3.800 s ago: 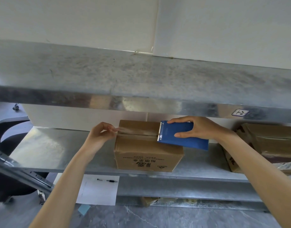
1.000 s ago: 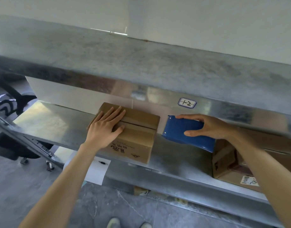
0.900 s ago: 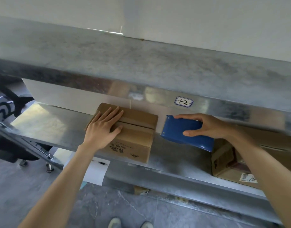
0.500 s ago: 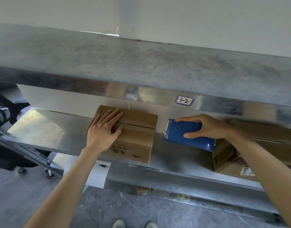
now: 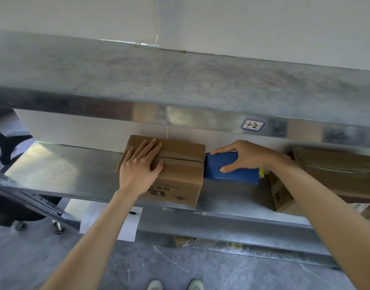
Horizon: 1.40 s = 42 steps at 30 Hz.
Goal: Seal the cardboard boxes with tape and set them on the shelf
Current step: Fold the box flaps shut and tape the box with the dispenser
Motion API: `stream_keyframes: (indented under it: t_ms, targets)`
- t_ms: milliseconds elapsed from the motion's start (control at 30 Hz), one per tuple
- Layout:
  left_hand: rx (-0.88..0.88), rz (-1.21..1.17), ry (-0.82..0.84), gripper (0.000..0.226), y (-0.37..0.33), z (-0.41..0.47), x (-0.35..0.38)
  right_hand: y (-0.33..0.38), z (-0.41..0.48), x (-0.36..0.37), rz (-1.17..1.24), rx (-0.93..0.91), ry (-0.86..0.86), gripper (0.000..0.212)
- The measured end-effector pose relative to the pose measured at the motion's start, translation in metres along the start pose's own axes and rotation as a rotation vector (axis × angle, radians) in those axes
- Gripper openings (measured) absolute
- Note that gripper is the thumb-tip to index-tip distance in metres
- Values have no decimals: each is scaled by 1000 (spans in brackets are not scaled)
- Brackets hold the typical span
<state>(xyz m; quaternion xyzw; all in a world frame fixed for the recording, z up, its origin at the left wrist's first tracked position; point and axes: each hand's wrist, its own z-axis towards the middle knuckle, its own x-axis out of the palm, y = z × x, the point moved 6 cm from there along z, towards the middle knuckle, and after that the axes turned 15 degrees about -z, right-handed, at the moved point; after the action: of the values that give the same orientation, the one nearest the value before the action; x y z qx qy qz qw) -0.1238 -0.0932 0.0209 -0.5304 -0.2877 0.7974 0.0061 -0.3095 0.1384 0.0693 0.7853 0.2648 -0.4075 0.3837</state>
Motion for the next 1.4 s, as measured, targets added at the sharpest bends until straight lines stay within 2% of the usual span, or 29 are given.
stream_keyframes:
  t_ms: [200, 367, 500, 667, 733, 833, 1100, 1267, 1333, 1400]
  targets:
    - [-7, -8, 20, 67, -1, 1, 2, 11, 6, 2, -152, 72, -57, 60]
    - [4, -21, 28, 69, -2, 1, 2, 9, 12, 39, -302, 191, -144, 66]
    - [-9, -53, 16, 70, -3, 1, 1, -14, 6, 70, -203, 338, -320, 68]
    - [12, -61, -17, 65, -5, 2, 1, -21, 11, 108, -183, 449, -432, 65]
    - [16, -60, -25, 64, -5, 2, 1, -16, 14, 117, -164, 483, -453, 63]
    - [6, -53, -9, 64, -3, 3, 1, -10, 24, 130, -177, 533, -398, 64]
    - [0, -94, -17, 62, -5, 2, 0, -7, 28, 138, -31, 499, -375, 66]
    - [32, -114, 125, 63, -1, 7, -8, -16, 15, 125, 8, 505, -378, 53]
    - [76, -111, 190, 68, 5, 14, -15, -15, 6, 109, -22, 517, -481, 48]
    - [132, -95, 240, 75, 14, 20, -22, -3, 0, 87, 57, 485, -657, 42]
